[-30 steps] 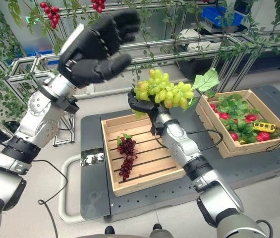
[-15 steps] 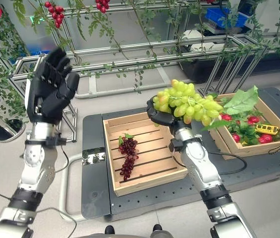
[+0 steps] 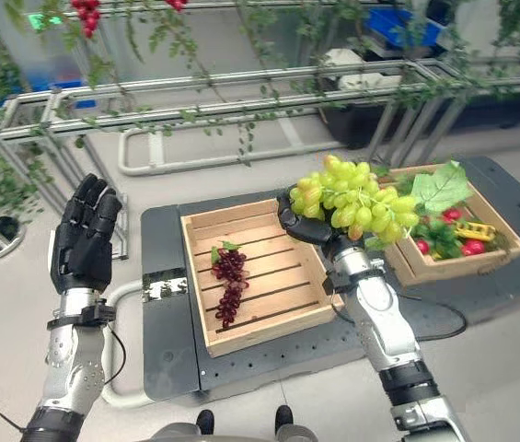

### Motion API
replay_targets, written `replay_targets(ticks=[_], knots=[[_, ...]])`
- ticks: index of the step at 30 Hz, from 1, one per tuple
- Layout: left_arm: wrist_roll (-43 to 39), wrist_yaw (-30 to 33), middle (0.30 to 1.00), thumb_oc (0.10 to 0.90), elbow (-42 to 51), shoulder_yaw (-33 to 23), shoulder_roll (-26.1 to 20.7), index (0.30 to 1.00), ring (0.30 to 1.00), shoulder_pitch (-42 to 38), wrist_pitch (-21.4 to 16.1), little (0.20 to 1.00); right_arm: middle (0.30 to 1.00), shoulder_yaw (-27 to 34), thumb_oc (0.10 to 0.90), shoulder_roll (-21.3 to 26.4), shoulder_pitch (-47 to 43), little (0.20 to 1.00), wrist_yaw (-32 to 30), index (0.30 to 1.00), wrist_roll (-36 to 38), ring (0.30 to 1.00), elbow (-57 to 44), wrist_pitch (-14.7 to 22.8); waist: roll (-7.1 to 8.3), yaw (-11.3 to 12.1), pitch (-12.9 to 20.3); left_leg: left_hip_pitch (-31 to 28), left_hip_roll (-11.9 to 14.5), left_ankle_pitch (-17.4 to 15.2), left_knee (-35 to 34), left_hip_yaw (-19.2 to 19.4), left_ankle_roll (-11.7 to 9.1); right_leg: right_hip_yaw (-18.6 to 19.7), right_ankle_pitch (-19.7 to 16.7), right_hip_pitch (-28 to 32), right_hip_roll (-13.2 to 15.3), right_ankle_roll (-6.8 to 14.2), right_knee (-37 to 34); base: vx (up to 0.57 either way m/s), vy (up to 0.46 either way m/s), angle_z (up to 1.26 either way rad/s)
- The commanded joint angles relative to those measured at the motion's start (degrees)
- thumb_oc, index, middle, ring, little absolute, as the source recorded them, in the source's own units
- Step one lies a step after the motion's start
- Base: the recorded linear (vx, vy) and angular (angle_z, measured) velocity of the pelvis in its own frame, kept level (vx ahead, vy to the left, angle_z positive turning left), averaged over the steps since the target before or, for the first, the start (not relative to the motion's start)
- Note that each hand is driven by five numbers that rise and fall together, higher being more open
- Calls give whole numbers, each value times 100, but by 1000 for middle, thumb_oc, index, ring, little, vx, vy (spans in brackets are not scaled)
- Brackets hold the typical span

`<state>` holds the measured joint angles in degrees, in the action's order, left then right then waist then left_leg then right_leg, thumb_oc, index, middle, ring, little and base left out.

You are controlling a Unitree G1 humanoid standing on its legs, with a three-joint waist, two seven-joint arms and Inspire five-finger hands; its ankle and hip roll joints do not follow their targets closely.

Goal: Pick up the fruits from the basket on one side to the basket on the other side

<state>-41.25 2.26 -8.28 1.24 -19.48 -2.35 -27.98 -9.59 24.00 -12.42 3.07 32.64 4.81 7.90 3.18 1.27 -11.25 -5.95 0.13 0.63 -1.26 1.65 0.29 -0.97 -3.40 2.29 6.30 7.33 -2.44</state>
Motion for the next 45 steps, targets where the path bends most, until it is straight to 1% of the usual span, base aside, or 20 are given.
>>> replay_targets(ticks=[1, 7, 13, 15, 16, 17, 19, 20, 23, 26, 28, 29, 31, 32, 37, 39, 41, 42, 44, 45], knots=[[245, -103, 900, 800, 289, 4, -253, 900, 900, -769, -694, 900, 300, 436, 400, 82, -730, 300, -73, 300, 241, 300, -475, 1253, -123, 2, 131, -82, -119, -831, 345, -293, 108, -335, -149, -134, -9, -93, -4, -204, 122, -14], [262, -90, 900, 800, 224, -21, -311, 900, 900, -807, -645, 900, 300, 519, 400, 35, -496, 300, 36, 300, 338, 300, -647, 1161, -164, -106, 262, -331, -224, -950, 19, -70, 273, -272, -407, -325, 54, 19, -256, -116, 130, -14], [495, -220, 900, 800, 264, 234, -310, 900, 900, -1104, -717, 900, 300, 641, 400, 21, -277, 300, 54, 300, 353, 300, -712, 1123, -117, -226, 214, -238, -373, -1378, 638, 276, 397, -285, -686, -553, 304, 82, -256, -138, 162, -9], [651, -83, 900, 800, 356, 286, -353, 900, 900, -1071, -630, 900, 300, 649, 400, 7, -136, 300, 199, 300, 505, 300, -702, 1158, -145, -213, 159, -232, -404, -1415, 729, 466, 419, -525, -751, -637, 377, 122, -256, -169, 137, -38], [736, 79, 900, 800, 384, 303, -414, 900, 900, -1048, -575, 900, 300, 576, 400, -73, -188, 300, 267, 300, 535, 300, -624, 1165, -190, -137, 127, -292, -403, -1310, 621, 677, 374, -985, -914, -629, 453, 176, -256, -200, 116, -49], [768, 157, 900, 800, 422, 279, -460, 900, 900, -1028, -531, 900, 300, 521, 400, -105, -225, 300, 283, 300, 546, 300, -599, 1177, -246, -108, 97, -330, -370, -1260, 552, 744, 384, -1137, -951, -608, 519, 182, 220, -253, 127, -75], [748, 173, 900, 800, 495, 237, -561, 900, 900, -1001, -489, 900, 300, 465, 400, -124, -233, 300, 267, 300, 551, 300, -630, 1211, -338, -115, 84, -323, -298, -1120, 448, 754, 405, -1010, -738, -698, 538, 90, 1113, -225, 73, -91], [695, 143, 900, 800, 563, 213, -649, 900, 900, -983, -445, 900, 300, 479, 400, -53, -160, 300, 224, 300, 619, 300, -752, 1269, -438, -163, 110, -254, -184, -981, 364, 689, 433, -799, -284, -692, 433, -98, 2039, -244, 24, -55], [792, 115, 900, 800, 531, 263, -606, 900, 900, -1052, -486, 900, 300, 479, 400, 11, -149, 300, 94, 300, 688, 300, -817, 1389, -392, -178, 175, -78, -155, -962, 462, 679, 496, -742, 318, -466, 337, -248, 3036, -216, -60, -3], [1057, 191, 900, 800, 452, 317, -525, 900, 900, -1106, -556, 900, 300, 449, 400, -7, -85, 300, 135, 300, 737, 300, -790, 1528, -221, -152, 250, 161, -220, -977, 699, 673, 492, -677, 523, 4, 227, -232, 2870, -164, -191, 8], [1142, 244, 900, 800, 432, 353, -531, 900, 900, -1133, -512, 900, 300, 430, 400, -3, -61, 300, 197, 300, 759, 300, -795, 1565, -59, -86, 326, 416, -235, -979, 952, 634, 440, -755, 873, 568, 59, -280, 1984, -228, -328, 2], [1213, 403, 900, 800, 352, 336, -534, 900, 900, -1127, -495, 900, 300, 372, 400, -42, -174, 300, 315, 300, 742, 300, -667, 1576, -15, 63, 413, 546, -118, -919, 933, 860, 280, -1158, 1038, 928, 124, -270, 1016, -209, -270, -7], [1118, 558, 900, 800, 275, 320, -492, 900, 900, -1110, -346, 900, 300, 356, 400, -49, -316, 300, 325, 300, 838, 300, -553, 1469, 6, 68, 423, 598, -9, -731, 779, 947, 146, -931, 1044, 999, -20, -284, 596, -223, -285, -61], [953, 677, 900, 800, 240, 270, -388, 900, 900, -1050, -181, 900, 300, 373, 400, -75, -340, 300, 278, 300, 833, 300, -568, 1340, 10, 56, 432, 619, 48, -529, 572, 912, 58, -829, 1034, 1001, -114, -334, 439, -184, -240, -72], [1117, 716, 900, 800, 462, 328, -78, 900, 900, -699, -203, 900, 300, 453, 400, -79, -128, 300, 231, 300, 606, 300, -741, 1176, -20, 66, 435, 761, 113, 164, -364, 504, -188, -789, 919, 1056, -405, -532, 17, -191, -211, -25], [1179, 779, 900, 800, 502, 310, -51, 900, 900, -667, -283, 900, 300, 406, 400, 29, -200, 300, 246, 300, 670, 300, -666, 1170, 50, 122, 391, 911, -57, -155, 285, 81, -133, -639, 823, 872, -350, -577, 34, -265, -59, -18], [1219, 809, 900, 800, 603, 229, -102, 900, 900, -636, -402, 900, 300, 394, 400, 187, -325, 300, 313, 300, 769, 300, -613, 1178, 185, 116, 304, 1161, -224, -746, 2303, 31, -54, -353, 663, 595, -238, -657, 144, -264, 28, -42], [1353, 874, 900, 800, 684, 172, -119, 900, 900, -594, -445, 900, 300, 397, 400, 248, -314, 300, 386, 300, 858, 300, -624, 1206, 170, 123, 286, 1178, -349, -1016, 2797, -182, 105, -247, 630, 417, -250, -665, 270, -218, 100, -93], [1525, 1029, 900, 800, 851, 132, -165, 900, 900, -488, -424, 900, 300, 358, 400, 187, -257, 300, 500, 300, 812, 300, -674, 1258, 20, 127, 284, 945, -547, -1115, 2234, -673, 186, -82, 773, 153, -412, -673, 664, -148, 137, -99], [1627, 1038, 900, 800, 784, 148, -212, 900, 900, -504, -399, 900, 300, 297, 400, 95, -264, 300, 402, 300, 662, 300, -659, 1314, -97, 29, 342, 512, -430, -1117, 1341, -626, 236, -9, 920, 13, -519, -647, 887, -121, 136, -64]])
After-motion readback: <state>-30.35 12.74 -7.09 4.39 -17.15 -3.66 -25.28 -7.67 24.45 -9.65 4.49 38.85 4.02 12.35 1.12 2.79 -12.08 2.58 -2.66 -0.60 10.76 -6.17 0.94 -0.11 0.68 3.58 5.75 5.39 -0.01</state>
